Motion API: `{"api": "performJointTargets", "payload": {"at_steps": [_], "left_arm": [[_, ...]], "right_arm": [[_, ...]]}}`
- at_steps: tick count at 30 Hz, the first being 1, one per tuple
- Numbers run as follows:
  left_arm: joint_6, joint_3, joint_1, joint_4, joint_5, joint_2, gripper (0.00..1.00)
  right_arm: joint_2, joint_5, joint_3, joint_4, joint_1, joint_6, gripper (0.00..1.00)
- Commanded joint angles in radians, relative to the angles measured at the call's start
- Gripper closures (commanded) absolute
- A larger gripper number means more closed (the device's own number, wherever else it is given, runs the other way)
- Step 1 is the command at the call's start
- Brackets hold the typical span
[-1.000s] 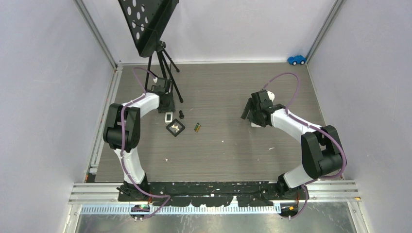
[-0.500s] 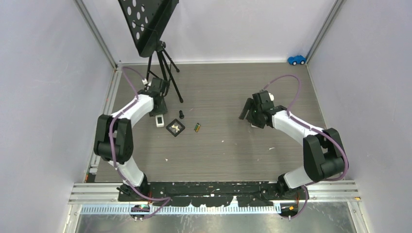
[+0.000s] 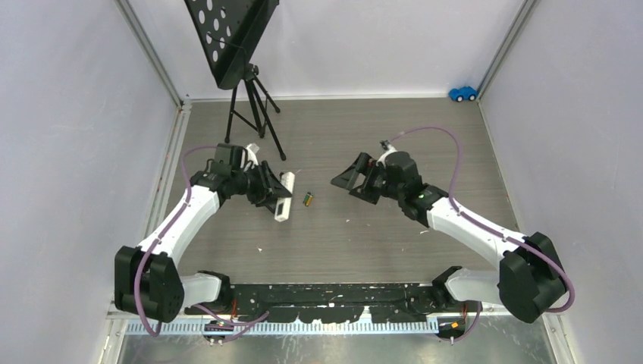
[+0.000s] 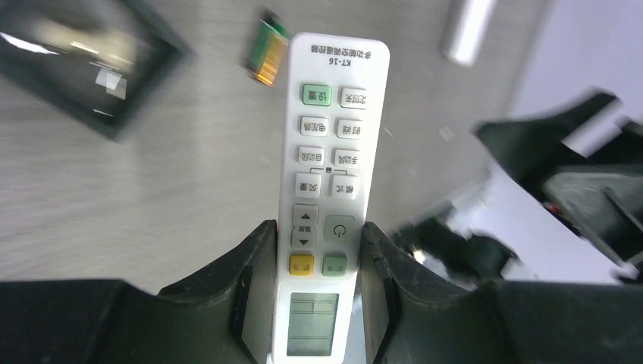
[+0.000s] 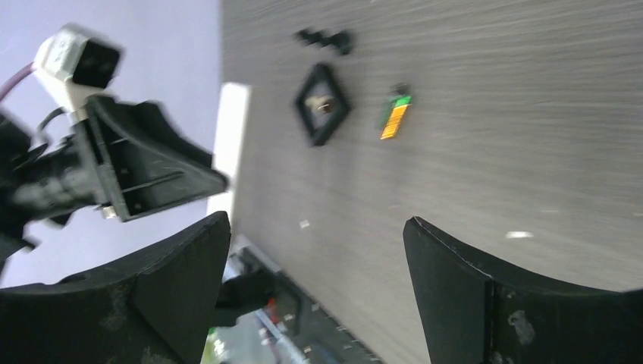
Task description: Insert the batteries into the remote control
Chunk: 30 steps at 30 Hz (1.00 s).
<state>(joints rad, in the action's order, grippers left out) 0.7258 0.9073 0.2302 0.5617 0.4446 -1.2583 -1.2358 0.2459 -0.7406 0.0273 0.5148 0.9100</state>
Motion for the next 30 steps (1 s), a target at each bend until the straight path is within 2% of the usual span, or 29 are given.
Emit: {"api": "performJointTargets", "payload": {"at_steps": [1, 6, 11, 14, 18, 23, 25, 27, 28, 30], "left_arm": [[0.041, -0.010, 0.037, -0.090, 0.454, 0.093, 0.95], [0.146, -0.040, 0.075, -0.246, 0.616, 0.171, 0.95], [0.363, -0.102, 0.081, -0.490, 0.723, 0.187, 0.96], [0.474, -0.119, 0.083, -0.620, 0.765, 0.187, 0.97], [0.555, -0.118, 0.084, -0.694, 0.779, 0.188, 0.97], [0.589, -0.112, 0.084, -0.725, 0.783, 0.178, 0.96], [0.583, -0.111, 0.085, -0.728, 0.775, 0.173, 0.87], [0.540, -0.109, 0.084, -0.705, 0.758, 0.170, 0.65], [0.500, -0.104, 0.084, -0.673, 0.743, 0.170, 0.52], [0.362, -0.076, 0.084, -0.585, 0.677, 0.169, 0.33]], "right_arm": [[0.021, 0.010, -0.037, -0.228, 0.158, 0.205, 0.10], [-0.005, -0.118, -0.038, -0.393, 0.285, 0.350, 0.09], [-0.007, -0.190, -0.056, -0.451, 0.328, 0.372, 0.10], [0.010, -0.221, -0.017, -0.544, 0.338, 0.412, 0.11], [0.019, -0.225, 0.005, -0.616, 0.340, 0.467, 0.23], [0.022, -0.230, 0.010, -0.636, 0.352, 0.523, 0.46], [0.029, -0.259, 0.011, -0.634, 0.356, 0.538, 0.53], [0.040, -0.311, 0.009, -0.607, 0.358, 0.558, 0.58], [0.046, -0.336, 0.005, -0.568, 0.358, 0.576, 0.60], [0.058, -0.391, -0.008, -0.448, 0.358, 0.624, 0.62]]}}
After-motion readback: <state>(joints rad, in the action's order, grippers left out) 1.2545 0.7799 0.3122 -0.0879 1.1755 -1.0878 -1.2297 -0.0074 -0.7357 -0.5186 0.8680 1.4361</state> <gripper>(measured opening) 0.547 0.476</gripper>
